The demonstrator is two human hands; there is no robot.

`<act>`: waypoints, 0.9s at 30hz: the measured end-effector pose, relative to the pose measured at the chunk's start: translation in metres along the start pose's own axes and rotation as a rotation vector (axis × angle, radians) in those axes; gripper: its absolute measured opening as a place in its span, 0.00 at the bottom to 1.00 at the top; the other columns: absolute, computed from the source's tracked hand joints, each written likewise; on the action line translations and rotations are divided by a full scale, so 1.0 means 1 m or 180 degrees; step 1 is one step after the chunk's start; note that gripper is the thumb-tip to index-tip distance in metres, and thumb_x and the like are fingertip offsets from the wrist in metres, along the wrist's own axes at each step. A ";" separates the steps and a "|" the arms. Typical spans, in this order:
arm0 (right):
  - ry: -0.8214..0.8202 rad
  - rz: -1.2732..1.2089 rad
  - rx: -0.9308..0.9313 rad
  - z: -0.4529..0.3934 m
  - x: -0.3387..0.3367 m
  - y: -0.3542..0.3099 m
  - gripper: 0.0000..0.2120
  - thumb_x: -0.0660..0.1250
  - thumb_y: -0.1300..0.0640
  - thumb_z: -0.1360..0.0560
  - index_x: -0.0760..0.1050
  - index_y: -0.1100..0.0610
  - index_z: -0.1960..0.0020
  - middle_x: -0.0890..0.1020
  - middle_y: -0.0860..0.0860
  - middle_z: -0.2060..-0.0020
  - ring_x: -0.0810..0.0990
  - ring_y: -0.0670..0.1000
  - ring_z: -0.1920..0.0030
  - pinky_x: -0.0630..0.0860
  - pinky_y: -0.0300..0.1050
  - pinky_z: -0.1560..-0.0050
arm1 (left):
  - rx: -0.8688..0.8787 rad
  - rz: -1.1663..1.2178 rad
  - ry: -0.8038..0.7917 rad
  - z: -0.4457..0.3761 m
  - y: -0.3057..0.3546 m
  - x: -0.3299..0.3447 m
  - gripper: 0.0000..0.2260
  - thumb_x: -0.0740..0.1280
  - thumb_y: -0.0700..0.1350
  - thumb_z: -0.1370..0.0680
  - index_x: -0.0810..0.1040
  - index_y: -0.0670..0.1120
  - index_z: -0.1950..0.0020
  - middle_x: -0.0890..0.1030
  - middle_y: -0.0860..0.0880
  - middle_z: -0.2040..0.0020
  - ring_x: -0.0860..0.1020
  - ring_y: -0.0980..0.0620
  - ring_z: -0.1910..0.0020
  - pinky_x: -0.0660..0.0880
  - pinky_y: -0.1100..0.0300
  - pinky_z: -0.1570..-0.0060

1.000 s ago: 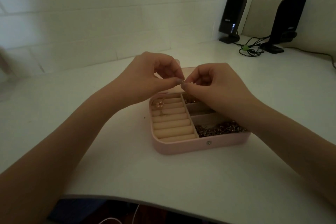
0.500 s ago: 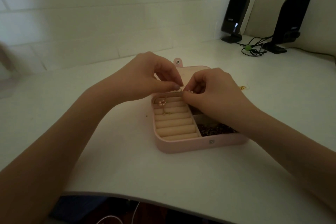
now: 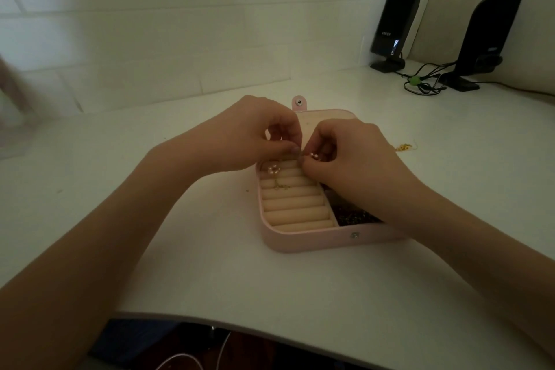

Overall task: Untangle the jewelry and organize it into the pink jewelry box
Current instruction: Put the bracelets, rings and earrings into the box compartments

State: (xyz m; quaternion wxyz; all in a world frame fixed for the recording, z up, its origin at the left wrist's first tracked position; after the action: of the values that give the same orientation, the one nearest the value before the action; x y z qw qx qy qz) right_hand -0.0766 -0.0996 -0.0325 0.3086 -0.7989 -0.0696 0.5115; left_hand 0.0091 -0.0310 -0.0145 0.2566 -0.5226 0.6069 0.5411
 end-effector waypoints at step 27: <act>-0.0077 -0.0759 -0.0172 -0.002 -0.011 -0.001 0.08 0.75 0.54 0.33 0.77 0.52 0.58 0.82 0.48 0.70 0.76 0.39 0.71 0.69 0.27 0.69 | 0.0410 -0.0358 -0.0030 0.001 0.010 0.002 0.05 0.72 0.40 0.29 0.84 0.48 0.55 0.77 0.52 0.60 0.73 0.59 0.64 0.71 0.61 0.62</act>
State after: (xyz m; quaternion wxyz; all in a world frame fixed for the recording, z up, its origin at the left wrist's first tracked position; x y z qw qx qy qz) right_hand -0.0795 -0.1045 -0.0223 0.3447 -0.7868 -0.1815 0.4788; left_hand -0.0006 -0.0315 -0.0125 0.3225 -0.5357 0.6089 0.4881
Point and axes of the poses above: each hand's wrist, its own z-axis away from the middle knuckle, its own x-axis out of the palm, y = z × x, the point moved 8 cm from there along -z, towards the middle knuckle
